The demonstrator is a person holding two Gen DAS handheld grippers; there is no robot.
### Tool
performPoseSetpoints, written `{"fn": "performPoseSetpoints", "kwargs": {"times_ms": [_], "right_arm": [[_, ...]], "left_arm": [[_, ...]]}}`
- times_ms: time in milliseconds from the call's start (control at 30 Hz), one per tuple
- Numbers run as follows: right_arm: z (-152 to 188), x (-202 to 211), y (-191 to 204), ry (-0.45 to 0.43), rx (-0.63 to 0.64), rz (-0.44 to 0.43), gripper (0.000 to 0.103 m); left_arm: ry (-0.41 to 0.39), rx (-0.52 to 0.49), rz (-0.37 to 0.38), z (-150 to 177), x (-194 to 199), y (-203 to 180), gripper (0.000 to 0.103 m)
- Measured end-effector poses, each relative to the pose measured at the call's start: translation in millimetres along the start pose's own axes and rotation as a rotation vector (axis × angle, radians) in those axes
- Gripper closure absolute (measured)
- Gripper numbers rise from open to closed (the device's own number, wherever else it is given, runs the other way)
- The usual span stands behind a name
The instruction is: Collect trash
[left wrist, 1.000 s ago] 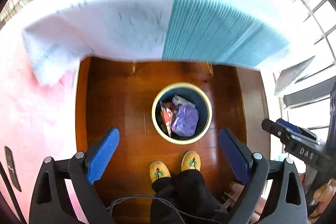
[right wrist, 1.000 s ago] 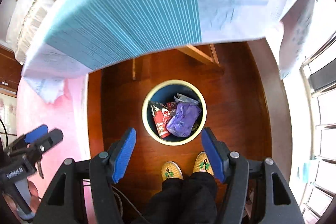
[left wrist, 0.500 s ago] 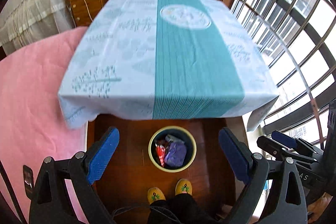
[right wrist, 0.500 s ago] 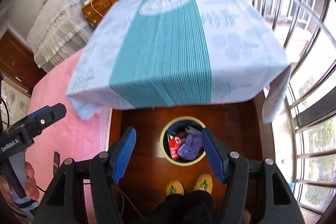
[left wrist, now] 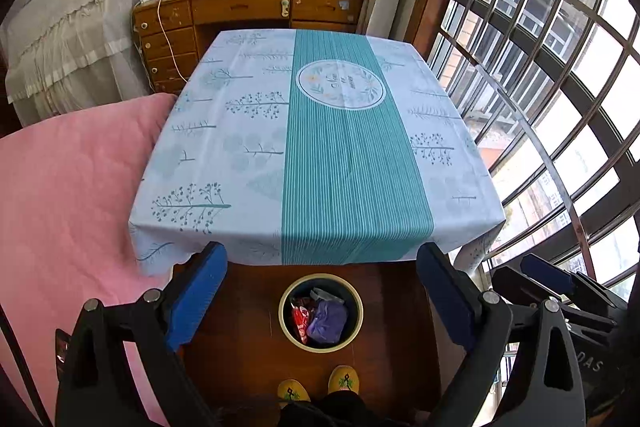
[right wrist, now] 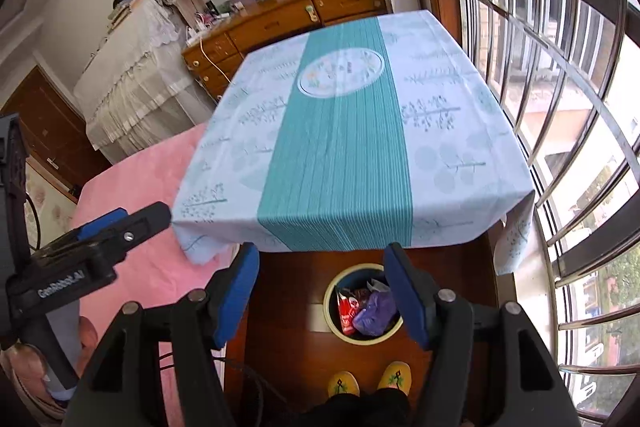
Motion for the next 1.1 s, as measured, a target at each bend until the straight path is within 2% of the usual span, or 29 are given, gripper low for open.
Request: {"fn": "performPoseSetpoints", "kwargs": {"times_ms": [500, 1100], "right_arm": [[-30.0, 13.3, 13.5, -0.079, 0.081, 0.038, 0.038], [-39.7, 5.6, 17.9, -0.085, 0.126, 0.051, 0.038]], "left_arm": [[-0.095, -0.007, -0.079, -12.5, 10.1, -6.3, 0.008], [-0.117, 0.001, -0.094, -20.7, 9.1, -5.4, 0.008]]}}
Point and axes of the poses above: each gripper's, at about its wrist camera, not at the fingertips, and x roughly against the way its jaws point, y to its left, z to its underside, the point moved 10 cm from there along -x, roughly the way its jaws point, and after that the axes turned 2 degrees about x, right-handed, at the moved point
